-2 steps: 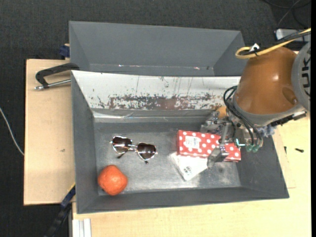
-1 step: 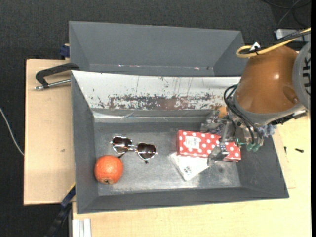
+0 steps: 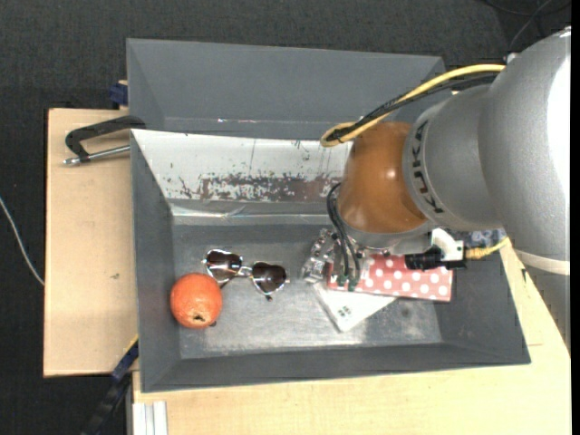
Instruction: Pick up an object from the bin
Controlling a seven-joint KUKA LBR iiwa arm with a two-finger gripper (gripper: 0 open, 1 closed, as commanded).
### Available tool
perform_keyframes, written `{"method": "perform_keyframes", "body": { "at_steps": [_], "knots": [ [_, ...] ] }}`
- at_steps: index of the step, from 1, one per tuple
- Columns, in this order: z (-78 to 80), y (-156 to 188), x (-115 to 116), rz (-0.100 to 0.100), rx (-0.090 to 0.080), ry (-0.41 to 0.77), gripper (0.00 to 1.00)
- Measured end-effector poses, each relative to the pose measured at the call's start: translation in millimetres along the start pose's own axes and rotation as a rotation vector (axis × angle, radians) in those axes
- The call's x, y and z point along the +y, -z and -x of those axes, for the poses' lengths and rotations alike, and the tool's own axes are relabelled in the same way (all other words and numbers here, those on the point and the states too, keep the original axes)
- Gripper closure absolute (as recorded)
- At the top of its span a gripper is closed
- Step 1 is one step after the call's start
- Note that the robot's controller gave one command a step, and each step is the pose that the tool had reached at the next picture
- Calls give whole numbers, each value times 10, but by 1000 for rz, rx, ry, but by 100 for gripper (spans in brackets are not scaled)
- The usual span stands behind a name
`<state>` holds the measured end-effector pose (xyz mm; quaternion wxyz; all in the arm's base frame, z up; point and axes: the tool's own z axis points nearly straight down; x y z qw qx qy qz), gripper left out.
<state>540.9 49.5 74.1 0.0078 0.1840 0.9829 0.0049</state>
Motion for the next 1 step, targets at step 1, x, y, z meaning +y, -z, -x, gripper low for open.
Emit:
{"method": "perform_keyframes", "body": {
  "at_steps": [1],
  "knots": [
    [-18, -15, -50, -8, 8, -2, 0]
  ]
}}
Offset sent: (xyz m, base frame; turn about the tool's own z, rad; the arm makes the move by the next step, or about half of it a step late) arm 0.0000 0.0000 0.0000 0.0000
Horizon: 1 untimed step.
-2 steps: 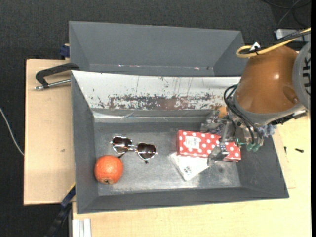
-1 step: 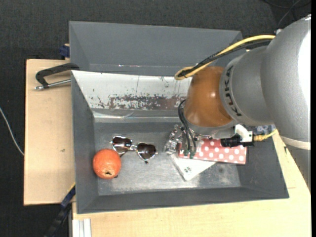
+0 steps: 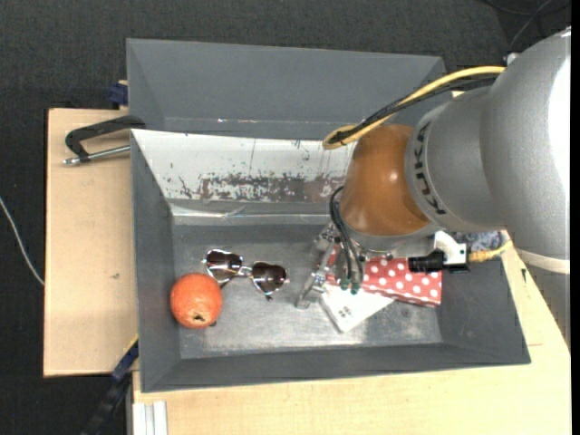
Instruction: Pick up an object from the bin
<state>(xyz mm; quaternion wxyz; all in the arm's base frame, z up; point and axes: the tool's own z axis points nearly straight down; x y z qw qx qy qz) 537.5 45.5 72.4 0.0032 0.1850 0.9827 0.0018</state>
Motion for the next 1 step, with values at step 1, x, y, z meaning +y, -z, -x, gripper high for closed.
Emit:
{"method": "perform_keyframes", "body": {
  "at_steps": [1],
  "knots": [
    [0, 0, 0, 0, 0, 0, 0]
  ]
}}
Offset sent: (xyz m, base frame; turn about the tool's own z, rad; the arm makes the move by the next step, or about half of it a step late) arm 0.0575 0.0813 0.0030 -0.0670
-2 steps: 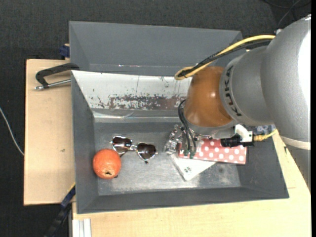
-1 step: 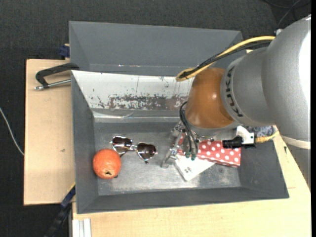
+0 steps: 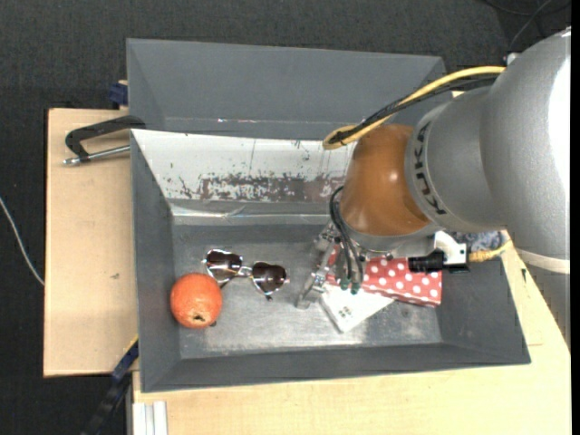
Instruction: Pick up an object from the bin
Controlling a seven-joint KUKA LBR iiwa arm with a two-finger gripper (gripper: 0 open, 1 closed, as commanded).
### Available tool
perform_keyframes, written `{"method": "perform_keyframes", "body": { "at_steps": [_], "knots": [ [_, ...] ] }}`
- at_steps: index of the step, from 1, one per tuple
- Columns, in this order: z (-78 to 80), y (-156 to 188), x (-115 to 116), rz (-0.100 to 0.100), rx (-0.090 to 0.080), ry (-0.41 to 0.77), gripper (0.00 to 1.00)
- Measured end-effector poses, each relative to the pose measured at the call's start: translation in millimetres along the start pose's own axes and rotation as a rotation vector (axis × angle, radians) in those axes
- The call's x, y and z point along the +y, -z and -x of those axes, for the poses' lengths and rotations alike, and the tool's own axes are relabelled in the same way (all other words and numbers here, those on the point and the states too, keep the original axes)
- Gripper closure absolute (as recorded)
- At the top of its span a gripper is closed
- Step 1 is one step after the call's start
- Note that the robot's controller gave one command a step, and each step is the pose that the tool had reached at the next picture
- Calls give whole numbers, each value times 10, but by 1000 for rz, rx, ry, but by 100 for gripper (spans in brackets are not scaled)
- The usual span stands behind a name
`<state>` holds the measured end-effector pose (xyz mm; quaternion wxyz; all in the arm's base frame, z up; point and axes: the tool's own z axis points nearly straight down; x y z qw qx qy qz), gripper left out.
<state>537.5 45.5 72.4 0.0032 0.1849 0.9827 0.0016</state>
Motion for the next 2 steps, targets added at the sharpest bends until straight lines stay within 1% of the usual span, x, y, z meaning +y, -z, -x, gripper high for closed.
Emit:
{"method": "perform_keyframes", "body": {
  "at_steps": [1, 2],
  "knots": [
    [165, 21, 559, -4, 2, 36, 0],
    [-20, 18, 777, 4, -3, -12, 0]
  ]
}}
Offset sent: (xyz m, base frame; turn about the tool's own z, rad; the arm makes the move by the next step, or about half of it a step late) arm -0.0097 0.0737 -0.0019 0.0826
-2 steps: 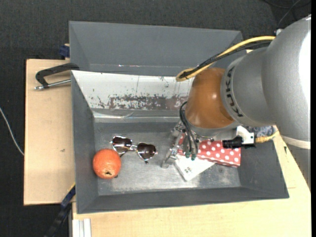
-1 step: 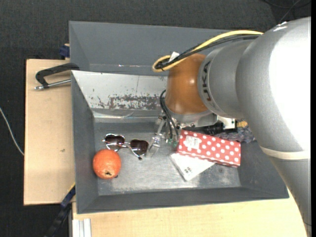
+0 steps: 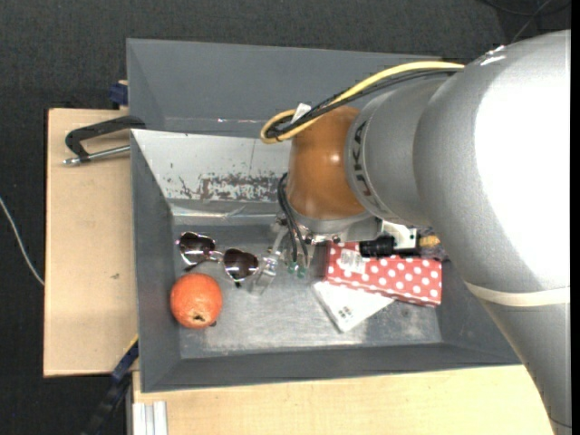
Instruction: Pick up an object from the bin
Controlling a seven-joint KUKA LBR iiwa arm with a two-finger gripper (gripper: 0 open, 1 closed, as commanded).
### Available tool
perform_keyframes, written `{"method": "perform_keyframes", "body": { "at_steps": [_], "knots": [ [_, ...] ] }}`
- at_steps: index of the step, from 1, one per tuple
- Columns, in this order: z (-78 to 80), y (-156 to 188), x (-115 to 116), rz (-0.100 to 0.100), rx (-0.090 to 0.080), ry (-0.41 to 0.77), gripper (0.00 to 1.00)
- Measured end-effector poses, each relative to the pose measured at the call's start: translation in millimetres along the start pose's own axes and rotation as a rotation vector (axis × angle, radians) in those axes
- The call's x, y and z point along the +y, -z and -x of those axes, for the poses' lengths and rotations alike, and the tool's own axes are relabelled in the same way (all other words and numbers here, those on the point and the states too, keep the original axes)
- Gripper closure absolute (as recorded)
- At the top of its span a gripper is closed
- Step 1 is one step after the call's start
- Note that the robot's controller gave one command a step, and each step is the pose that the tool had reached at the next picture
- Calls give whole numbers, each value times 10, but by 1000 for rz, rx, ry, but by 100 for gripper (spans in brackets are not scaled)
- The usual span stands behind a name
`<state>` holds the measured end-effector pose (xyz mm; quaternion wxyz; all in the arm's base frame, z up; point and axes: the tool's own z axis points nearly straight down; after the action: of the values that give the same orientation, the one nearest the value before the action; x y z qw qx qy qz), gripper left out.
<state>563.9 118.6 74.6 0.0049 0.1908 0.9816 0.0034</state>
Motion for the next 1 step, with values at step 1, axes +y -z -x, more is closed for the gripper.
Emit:
{"method": "perform_keyframes", "body": {
  "at_steps": [1],
  "knots": [
    [-192, -13, 188, -7, 0, 178, 0]
  ]
}}
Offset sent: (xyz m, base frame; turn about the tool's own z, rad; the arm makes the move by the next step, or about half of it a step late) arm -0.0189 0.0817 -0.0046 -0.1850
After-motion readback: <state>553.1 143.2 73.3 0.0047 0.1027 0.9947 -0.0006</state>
